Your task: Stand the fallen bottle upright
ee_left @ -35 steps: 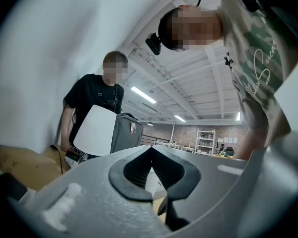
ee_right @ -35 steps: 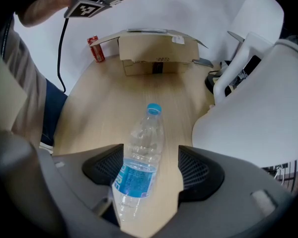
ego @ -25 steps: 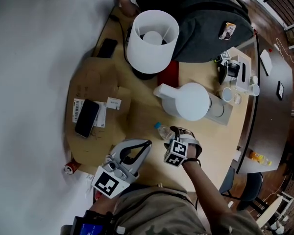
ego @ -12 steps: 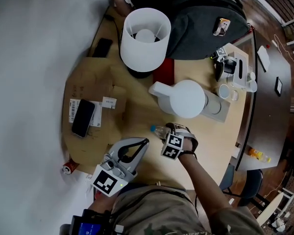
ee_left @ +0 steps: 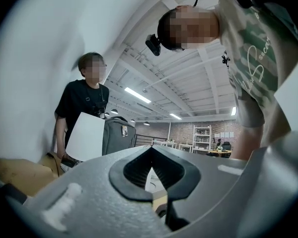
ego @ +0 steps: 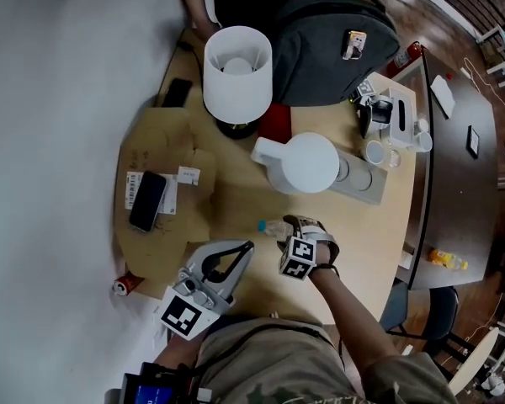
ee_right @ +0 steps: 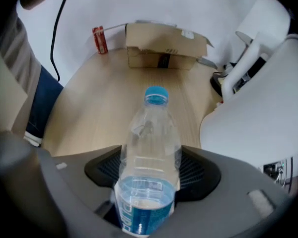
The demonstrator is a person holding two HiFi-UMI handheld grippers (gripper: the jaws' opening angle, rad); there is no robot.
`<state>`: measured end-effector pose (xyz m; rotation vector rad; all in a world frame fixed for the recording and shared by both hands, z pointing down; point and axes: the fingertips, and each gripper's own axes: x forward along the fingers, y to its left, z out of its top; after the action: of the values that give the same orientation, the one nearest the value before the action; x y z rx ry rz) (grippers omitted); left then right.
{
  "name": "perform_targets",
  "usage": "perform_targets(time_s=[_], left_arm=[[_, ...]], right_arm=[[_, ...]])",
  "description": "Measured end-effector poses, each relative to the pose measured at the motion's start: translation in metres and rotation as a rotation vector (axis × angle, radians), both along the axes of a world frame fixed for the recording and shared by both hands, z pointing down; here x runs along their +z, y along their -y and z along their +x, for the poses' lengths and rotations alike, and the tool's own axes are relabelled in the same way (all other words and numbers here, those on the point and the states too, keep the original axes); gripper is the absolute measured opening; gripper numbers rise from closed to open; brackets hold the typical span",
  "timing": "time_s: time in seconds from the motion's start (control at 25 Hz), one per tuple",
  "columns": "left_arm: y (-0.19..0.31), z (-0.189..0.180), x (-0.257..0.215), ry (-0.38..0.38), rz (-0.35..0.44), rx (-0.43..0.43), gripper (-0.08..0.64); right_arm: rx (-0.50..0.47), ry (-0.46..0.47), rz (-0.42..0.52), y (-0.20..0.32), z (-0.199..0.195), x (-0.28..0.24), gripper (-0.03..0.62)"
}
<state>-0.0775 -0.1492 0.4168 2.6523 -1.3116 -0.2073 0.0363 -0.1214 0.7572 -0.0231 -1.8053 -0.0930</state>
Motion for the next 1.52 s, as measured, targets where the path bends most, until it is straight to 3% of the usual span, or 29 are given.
perform_targets(time_s=[0.12, 0.32, 0.4, 0.52, 0.64, 0.96, 1.52], left_arm=[[-0.013, -0.005, -0.005, 0.009, 0.007, -0.020, 0.003], [-0.038, -0.004, -0.013, 0.010, 0.016, -0.040, 0.003], [-0.049, -0.001, -0.016, 0.012, 0.018, -0.043, 0.003], [-0.065, 0.005, -0.022, 0.013, 0.023, -0.043, 0.003], [-0.079, 0.012, -0.027, 0.020, 0.026, -0.035, 0.003], [-0.100, 0.031, -0.036, 0.023, 0.033, -0.010, 0.003], [-0.115, 0.050, -0.014, 0.048, -0.008, 0.019, 0.003]], right_arm=[[0.080, 0.176, 0.054, 0.002, -0.005, -0.039, 0.308], [0.231, 0.664, 0.128, 0.010, -0.018, -0.149, 0.310], [0.246, 0.843, 0.157, 0.008, -0.019, -0.191, 0.313], [0.246, 1.019, 0.170, -0.004, -0.016, -0.237, 0.318], [0.349, 1.177, 0.149, -0.015, -0.013, -0.268, 0.318], [0.414, 1.266, 0.180, -0.030, 0.002, -0.282, 0.318], [0.542, 1.274, 0.279, -0.022, 0.034, -0.224, 0.318]])
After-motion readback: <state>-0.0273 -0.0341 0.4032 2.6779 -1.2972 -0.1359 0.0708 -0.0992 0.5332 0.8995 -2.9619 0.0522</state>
